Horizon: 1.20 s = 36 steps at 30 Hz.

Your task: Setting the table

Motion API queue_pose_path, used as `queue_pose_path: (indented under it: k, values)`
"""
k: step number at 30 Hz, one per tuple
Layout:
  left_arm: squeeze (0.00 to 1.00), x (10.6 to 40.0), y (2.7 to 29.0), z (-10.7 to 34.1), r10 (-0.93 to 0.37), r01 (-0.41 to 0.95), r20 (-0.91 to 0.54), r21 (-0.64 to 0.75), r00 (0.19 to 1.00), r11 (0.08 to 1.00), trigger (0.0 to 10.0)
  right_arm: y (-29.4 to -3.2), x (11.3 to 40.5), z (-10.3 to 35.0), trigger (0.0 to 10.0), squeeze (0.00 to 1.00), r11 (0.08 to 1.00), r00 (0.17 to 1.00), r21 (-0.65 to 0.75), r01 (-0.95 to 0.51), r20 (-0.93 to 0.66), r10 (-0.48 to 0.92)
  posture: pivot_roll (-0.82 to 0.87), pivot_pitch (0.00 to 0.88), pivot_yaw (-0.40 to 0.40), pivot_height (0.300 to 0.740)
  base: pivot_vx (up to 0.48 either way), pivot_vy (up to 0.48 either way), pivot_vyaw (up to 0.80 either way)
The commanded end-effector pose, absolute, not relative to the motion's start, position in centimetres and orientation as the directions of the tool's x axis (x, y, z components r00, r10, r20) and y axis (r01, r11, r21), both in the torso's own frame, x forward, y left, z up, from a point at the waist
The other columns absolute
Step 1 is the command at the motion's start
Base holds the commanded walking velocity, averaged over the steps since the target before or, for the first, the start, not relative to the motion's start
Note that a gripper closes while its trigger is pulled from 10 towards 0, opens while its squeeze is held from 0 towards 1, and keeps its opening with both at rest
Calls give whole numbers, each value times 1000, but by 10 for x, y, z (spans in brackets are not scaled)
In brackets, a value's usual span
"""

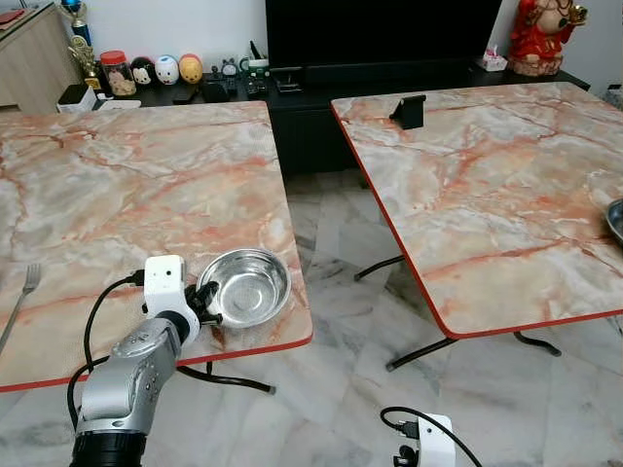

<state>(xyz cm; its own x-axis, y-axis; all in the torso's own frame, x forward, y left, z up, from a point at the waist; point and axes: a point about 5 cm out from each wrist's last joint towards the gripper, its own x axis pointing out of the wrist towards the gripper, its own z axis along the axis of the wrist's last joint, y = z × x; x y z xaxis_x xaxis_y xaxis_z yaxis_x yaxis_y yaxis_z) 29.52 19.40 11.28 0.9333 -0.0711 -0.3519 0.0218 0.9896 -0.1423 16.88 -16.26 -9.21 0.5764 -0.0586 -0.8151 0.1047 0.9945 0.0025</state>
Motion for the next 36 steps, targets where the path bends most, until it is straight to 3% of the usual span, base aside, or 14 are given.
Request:
queue_pose_path:
  k: [1,13,20,21,24,25,36]
  values:
    - [0,297,197,113,-43,5,-372,-103,927,995,0,-163,169,-92,10000,0,995,572,-2,101,-818,-60,69,0,-14,740,0,0,0]
    - [0,297,193,115,-34,5,-340,-86,940,996,0,-163,169,-92,10000,0,995,571,-4,98,-819,-59,67,0,-13,740,0,0,0]
    - [0,299,188,124,-25,-7,-220,-144,975,990,0,-164,168,-92,10000,0,995,571,-5,98,-818,-61,63,0,-11,740,0,0,0]
    - [0,299,182,132,-51,19,-139,-216,989,976,4000,-164,168,-92,10000,0,995,572,-6,100,-818,-62,62,0,-12,740,0,0,0]
    - [0,298,179,136,-59,32,-97,-254,994,967,4000,-164,168,-92,10000,0,995,572,-7,100,-818,-63,62,0,-12,740,0,0,0]
    - [0,298,177,137,-60,35,-84,-273,995,961,10000,-164,168,-92,10000,0,995,572,-7,100,-818,-64,61,0,-12,740,0,0,0]
    - [0,299,178,143,-22,17,-5,-454,1000,891,10000,-165,167,-93,10000,0,995,571,-12,100,-818,-67,60,0,-19,740,0,0,0]
